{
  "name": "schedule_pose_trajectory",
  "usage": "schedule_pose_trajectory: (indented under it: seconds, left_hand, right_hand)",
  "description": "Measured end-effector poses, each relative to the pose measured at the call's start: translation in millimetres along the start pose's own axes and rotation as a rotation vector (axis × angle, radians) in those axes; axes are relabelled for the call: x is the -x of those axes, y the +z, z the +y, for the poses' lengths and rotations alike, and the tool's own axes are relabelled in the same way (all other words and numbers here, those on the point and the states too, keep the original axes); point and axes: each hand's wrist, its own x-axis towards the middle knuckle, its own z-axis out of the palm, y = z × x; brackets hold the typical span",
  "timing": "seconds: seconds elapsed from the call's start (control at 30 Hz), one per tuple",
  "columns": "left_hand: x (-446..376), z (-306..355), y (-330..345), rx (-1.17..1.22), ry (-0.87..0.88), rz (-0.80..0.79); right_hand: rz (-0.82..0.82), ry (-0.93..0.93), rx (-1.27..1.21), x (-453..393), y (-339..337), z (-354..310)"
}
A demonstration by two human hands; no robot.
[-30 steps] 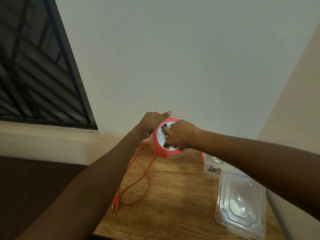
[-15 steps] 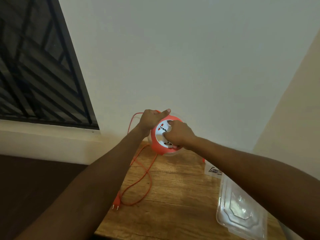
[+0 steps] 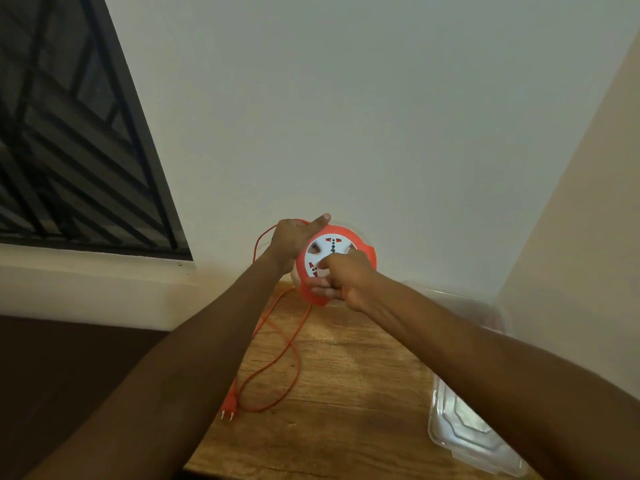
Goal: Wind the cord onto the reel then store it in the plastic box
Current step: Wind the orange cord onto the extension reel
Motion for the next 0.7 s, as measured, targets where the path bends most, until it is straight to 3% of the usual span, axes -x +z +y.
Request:
schedule_pose_trajectory:
  seconds: [0.2, 0.37, 0.47, 0.6, 0.7]
  left_hand:
    - [5, 5, 15, 0.054, 0.031, 0.057]
    - [5, 7, 17, 0.095, 0.051, 0.046]
    - [-2, 6, 5, 0.198, -0.009, 0.062]
    - [-9, 8, -10, 0.175, -0.019, 0.042]
    - [-8, 11, -13, 0.058, 0.019, -0.003]
  right_hand:
    - [0.076, 0.034, -0.481, -1, 11, 5]
    - [0.018, 0.025, -0.481, -4, 4, 4]
    - [0.006, -0.099, -0.064, -3, -14, 0]
    - [0.232, -0.745, 1.165, -7, -49, 1]
    - [0.031, -0.996, 1.762, -13, -63, -5]
